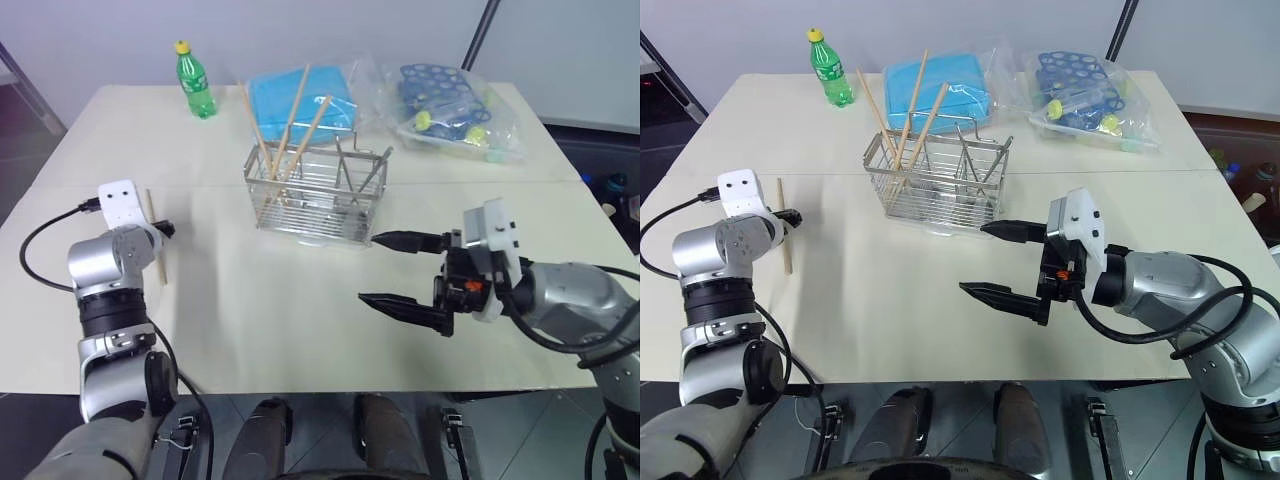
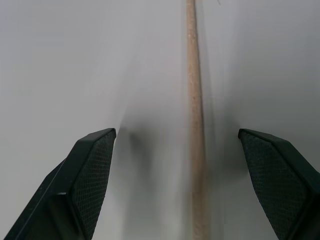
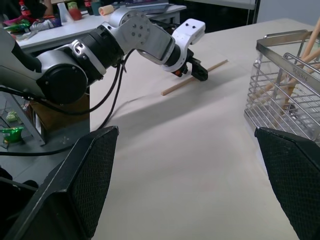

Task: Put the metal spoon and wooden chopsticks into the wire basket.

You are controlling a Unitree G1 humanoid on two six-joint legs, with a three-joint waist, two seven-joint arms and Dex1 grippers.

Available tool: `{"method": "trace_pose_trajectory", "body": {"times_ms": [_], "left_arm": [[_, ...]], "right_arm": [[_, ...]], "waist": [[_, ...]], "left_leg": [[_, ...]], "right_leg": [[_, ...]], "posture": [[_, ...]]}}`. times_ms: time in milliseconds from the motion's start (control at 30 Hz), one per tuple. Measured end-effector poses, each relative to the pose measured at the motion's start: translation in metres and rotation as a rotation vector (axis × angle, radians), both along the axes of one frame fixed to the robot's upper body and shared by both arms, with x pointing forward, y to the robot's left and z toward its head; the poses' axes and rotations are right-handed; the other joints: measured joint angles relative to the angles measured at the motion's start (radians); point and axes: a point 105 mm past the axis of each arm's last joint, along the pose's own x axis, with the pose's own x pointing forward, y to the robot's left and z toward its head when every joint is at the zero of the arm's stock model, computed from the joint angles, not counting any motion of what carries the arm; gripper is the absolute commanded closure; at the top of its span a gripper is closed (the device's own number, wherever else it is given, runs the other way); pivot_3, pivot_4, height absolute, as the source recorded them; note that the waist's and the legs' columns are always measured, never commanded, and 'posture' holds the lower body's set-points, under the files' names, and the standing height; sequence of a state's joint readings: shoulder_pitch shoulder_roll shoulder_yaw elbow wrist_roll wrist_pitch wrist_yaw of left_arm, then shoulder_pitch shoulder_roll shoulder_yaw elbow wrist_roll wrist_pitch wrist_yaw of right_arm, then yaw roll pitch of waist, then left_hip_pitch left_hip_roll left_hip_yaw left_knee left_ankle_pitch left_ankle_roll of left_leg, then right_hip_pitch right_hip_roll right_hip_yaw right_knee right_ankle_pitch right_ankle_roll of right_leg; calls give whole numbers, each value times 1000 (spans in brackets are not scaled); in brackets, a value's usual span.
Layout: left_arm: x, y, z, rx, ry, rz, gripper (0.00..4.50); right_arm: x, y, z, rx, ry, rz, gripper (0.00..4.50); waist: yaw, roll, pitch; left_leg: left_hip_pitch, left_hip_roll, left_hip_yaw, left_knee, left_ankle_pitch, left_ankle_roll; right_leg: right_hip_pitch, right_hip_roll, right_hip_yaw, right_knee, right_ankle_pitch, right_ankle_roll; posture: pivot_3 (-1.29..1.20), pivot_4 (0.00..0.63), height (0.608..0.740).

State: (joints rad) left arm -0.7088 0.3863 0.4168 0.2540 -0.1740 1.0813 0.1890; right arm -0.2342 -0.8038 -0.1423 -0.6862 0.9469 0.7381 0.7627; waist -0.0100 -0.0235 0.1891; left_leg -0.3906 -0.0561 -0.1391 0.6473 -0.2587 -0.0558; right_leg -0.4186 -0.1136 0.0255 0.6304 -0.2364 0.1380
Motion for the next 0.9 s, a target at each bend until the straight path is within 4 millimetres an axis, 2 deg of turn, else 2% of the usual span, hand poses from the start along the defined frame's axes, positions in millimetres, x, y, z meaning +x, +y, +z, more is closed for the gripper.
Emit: {"method": "trace_pose_trajectory", "body": {"times_ms": [467, 900], "left_arm": [[1, -11, -1, -10, -9, 6, 367], [-10, -4, -4, -11, 9, 66, 367]], "right_arm": [[8, -3, -1, -8, -37, -51, 0], [12, -4, -1, -6, -40, -69, 0]], "waist": [[1, 0, 0], [-5, 1, -1]], "left_leg": [[0, 0, 0, 0, 0, 0], [1, 0, 1, 0, 0, 0]], "right_leg": [[0, 0, 0, 0, 0, 0], [0, 0, 0, 0, 0, 0]], "posture": [[0, 150, 740], [0, 150, 740]]}}
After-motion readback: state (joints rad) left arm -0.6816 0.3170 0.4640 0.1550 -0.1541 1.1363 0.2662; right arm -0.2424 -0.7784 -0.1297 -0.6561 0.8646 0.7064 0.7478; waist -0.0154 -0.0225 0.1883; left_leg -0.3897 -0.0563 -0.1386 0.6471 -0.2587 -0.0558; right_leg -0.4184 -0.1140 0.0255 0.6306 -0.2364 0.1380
